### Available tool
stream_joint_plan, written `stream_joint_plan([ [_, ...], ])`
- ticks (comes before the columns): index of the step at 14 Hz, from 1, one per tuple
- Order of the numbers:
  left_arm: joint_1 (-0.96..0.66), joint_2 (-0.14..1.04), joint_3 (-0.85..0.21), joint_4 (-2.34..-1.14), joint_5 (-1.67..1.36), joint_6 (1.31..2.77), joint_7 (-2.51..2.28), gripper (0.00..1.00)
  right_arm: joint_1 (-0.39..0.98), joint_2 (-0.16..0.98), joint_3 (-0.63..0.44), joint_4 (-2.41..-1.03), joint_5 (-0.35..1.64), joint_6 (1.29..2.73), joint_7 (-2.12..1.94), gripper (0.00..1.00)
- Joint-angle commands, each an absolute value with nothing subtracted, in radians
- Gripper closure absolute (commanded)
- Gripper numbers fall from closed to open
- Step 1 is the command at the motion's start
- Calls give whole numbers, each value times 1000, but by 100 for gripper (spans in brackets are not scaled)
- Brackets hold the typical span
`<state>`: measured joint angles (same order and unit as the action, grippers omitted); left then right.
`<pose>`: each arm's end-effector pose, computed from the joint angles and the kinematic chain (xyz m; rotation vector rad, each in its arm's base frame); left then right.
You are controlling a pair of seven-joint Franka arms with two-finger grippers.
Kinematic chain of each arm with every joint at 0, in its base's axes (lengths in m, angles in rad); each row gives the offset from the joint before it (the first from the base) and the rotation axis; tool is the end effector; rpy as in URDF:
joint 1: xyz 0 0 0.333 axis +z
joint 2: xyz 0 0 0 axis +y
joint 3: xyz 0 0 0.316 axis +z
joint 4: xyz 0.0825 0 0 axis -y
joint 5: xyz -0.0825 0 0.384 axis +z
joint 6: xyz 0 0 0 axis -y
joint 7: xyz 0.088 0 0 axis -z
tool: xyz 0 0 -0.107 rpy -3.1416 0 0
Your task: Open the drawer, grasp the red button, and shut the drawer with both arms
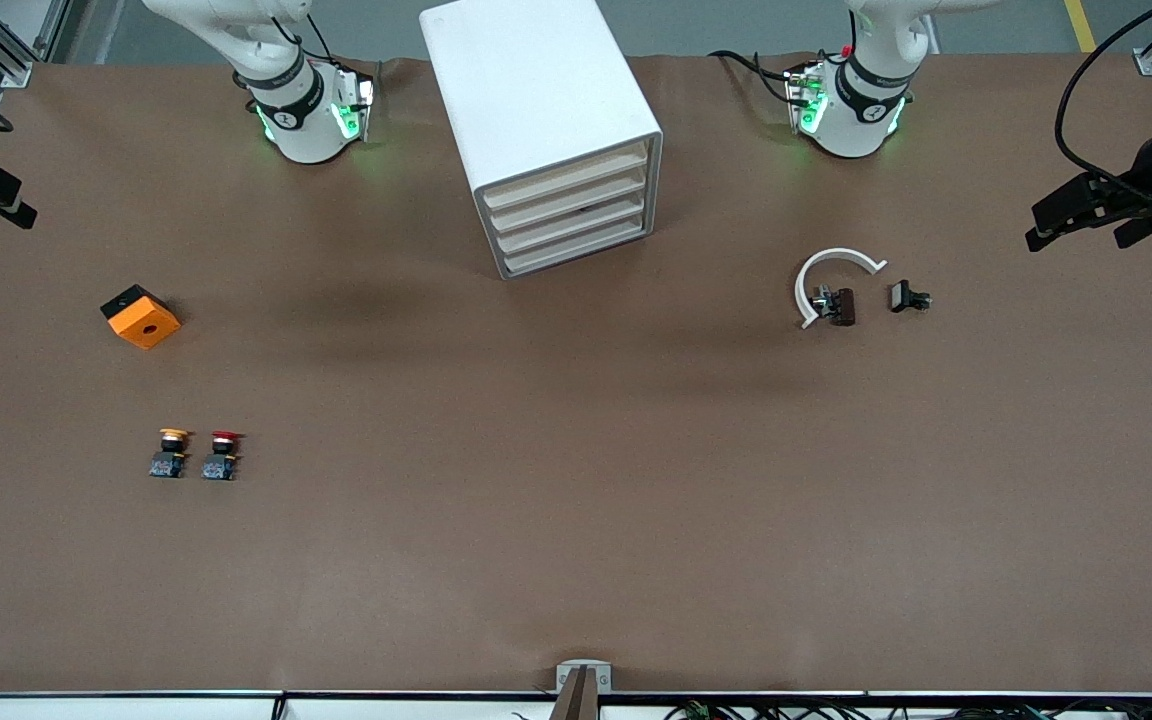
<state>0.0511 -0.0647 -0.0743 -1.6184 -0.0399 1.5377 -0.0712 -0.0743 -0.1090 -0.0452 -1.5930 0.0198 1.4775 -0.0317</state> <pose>0.5305 -0.0181 0.6343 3.1063 0.0733 -0.0277 0.5068 -0.0601 0.6640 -3.1137 0.1336 0.0074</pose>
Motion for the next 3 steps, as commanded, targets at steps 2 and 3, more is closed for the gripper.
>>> stream_joint_plan([
  [2, 52, -57, -77, -1598, -25, 1517, -77, 0, -57, -141, -48, -1623, 14, 1471, -28, 0],
  [3, 54, -57, -77, -1598, -25, 1517, -75, 0, -55, -141, -49, -1623, 14, 1468, -28, 0],
])
